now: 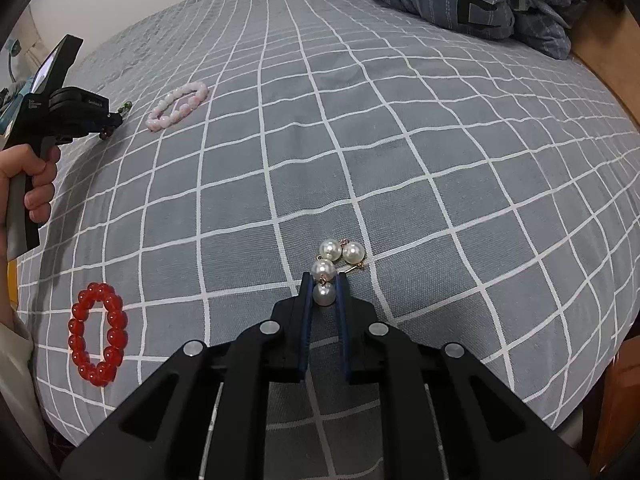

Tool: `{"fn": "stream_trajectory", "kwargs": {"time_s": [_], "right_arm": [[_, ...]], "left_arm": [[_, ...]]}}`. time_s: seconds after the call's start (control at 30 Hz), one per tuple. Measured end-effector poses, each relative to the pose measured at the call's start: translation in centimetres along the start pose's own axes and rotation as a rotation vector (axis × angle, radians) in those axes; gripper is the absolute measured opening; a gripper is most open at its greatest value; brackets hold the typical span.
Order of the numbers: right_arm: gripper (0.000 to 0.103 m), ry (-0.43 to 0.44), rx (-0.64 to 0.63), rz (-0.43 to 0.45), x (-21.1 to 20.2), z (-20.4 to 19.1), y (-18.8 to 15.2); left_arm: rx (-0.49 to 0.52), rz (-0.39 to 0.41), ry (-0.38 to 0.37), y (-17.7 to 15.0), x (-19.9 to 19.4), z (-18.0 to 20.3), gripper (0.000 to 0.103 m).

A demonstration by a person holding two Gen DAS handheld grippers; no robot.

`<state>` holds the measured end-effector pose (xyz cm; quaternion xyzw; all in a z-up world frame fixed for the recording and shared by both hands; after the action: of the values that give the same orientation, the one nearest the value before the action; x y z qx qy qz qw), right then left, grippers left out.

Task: Organize jewelry
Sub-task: 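Grasp the brown bead bracelet with the left tool while the right tool grasps the pearl earring, then lift both held items and carry them over the white box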

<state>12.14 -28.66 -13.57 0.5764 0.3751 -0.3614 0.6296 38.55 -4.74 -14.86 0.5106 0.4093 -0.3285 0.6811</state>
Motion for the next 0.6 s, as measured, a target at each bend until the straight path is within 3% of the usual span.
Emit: {"fn": "stream_trajectory", "kwargs": {"time_s": [0.6], "right_arm": [[0.01,-0.025,-0.018,0.054,-2.4,0.5,1.4]], "left_arm": [[-0.004,0.031,-0.024,0.4,-2.8,0.0,0.015]]}}
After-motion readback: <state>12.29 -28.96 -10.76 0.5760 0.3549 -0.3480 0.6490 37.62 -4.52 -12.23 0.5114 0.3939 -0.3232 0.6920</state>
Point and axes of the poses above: each gripper's, at about its wrist camera, not at the fingertips, and x roughly the way its jaws point, z to its right, y to its top, the point moved 8 cm from there along x, roughly the way its jaws point, and after that the axes turned 15 degrees about -x, right-handed, at the moved point
